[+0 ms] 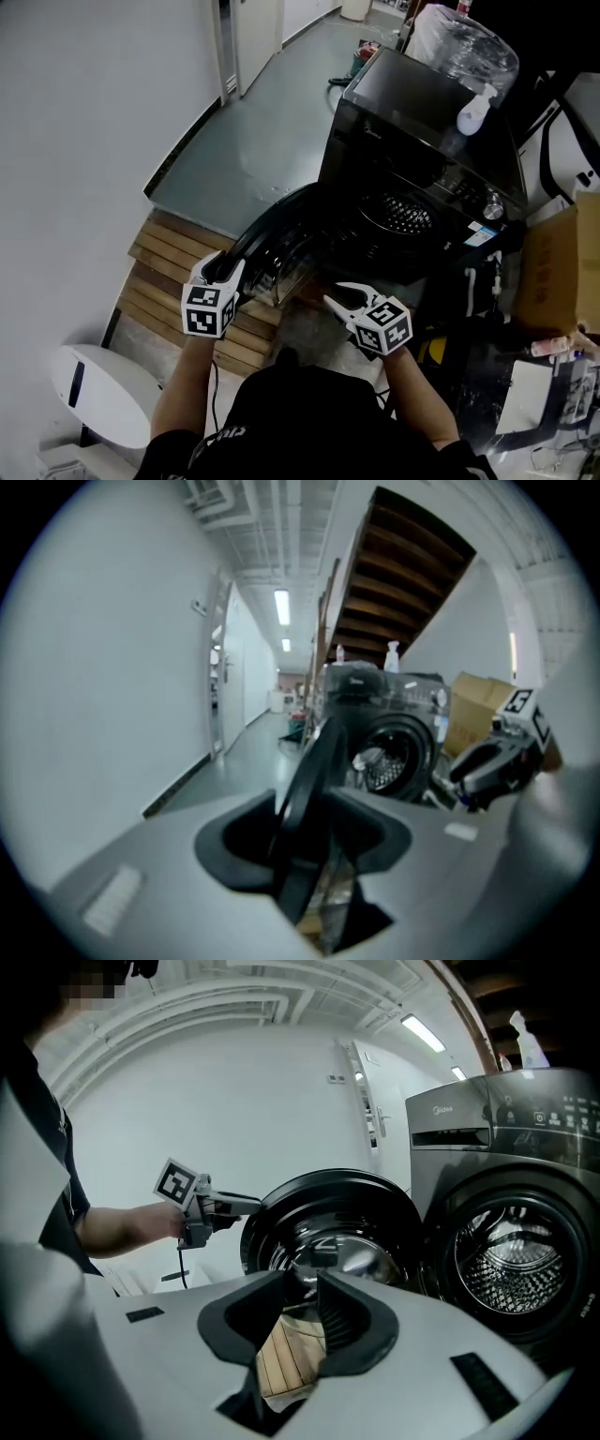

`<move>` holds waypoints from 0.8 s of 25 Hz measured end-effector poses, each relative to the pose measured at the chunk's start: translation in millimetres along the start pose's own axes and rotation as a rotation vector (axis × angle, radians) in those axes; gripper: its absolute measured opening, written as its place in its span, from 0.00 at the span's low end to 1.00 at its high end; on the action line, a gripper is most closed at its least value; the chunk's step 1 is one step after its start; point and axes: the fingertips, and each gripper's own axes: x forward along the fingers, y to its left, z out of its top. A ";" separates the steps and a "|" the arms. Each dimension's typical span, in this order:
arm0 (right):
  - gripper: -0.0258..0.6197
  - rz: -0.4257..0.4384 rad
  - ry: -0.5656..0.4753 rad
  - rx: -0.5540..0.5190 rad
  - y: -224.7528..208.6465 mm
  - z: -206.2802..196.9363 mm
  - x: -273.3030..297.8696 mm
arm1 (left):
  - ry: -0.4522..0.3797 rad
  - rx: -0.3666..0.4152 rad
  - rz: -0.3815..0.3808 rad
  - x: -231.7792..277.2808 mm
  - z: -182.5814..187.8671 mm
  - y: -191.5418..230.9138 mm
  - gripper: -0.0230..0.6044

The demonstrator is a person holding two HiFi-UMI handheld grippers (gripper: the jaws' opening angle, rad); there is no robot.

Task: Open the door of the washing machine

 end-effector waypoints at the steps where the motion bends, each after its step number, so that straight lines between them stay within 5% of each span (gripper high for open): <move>1: 0.20 -0.008 -0.005 0.002 -1.8 1.9 -0.7 | -0.016 0.000 -0.008 -2.6 3.5 0.2 0.33; 8: 0.20 -0.058 -0.038 0.043 -25.8 8.0 -7.1 | -0.092 0.066 -0.022 -9.7 44.8 -10.4 0.33; 20: 0.16 -0.138 -0.105 0.020 -76.8 22.7 -63.2 | -0.162 -0.002 -0.167 27.8 97.4 -107.6 0.27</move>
